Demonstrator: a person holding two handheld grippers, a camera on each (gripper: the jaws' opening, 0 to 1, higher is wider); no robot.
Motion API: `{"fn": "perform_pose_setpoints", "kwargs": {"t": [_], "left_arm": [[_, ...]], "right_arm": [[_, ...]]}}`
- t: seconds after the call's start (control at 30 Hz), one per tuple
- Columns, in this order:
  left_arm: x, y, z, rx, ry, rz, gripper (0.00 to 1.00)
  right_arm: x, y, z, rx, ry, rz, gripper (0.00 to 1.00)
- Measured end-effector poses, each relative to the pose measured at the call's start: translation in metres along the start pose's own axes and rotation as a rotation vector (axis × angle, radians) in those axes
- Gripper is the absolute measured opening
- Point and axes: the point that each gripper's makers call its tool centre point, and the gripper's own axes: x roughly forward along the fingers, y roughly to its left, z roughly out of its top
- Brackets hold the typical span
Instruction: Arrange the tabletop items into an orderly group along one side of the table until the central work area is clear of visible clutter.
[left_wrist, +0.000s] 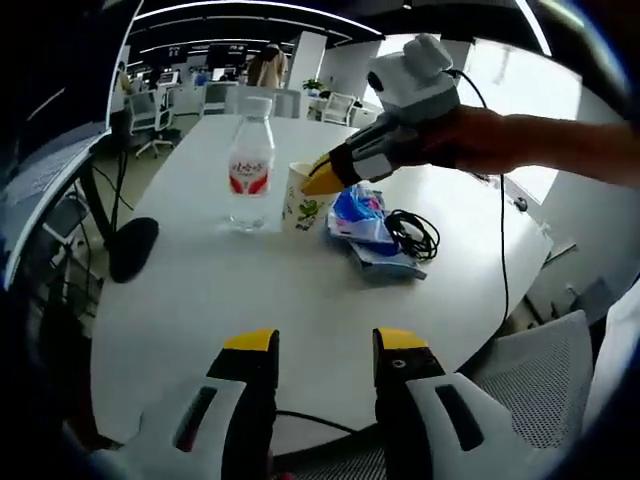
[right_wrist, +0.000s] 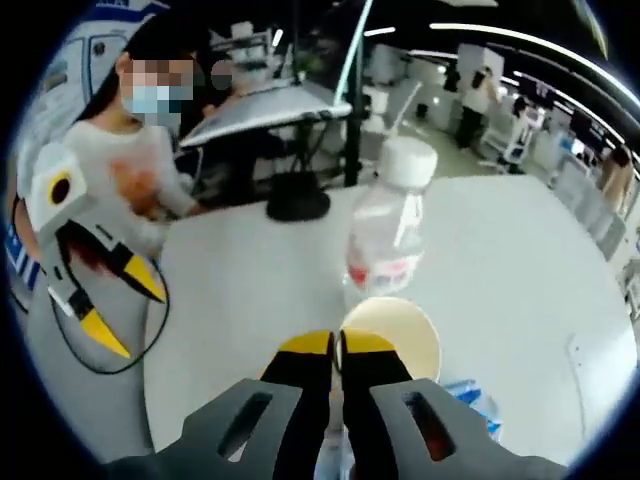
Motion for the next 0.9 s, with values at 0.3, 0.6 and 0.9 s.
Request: {"fn": "perform_pose_setpoints", "kwargs": {"t": [0.3, 0.6, 0.9], "left_arm": [[0.0, -0.003, 0.001, 0.002, 0.0, -0.009, 0.36], [0.001, -0.002, 0.0, -0.003, 0.004, -0.012, 0.36], [0.001, -0.003, -0.001, 0.004, 0.007, -0.006, 0.36]], "right_arm": [[0.014, -0.008, -0.005, -0.073, 0.046, 0.001, 0.0], [0.026, -0.015, -0.01, -0.115, 0.082, -0.003, 0.0], [0.025, -0.032, -0.016, -0.06, 0.089, -0.053, 0.1]]}}
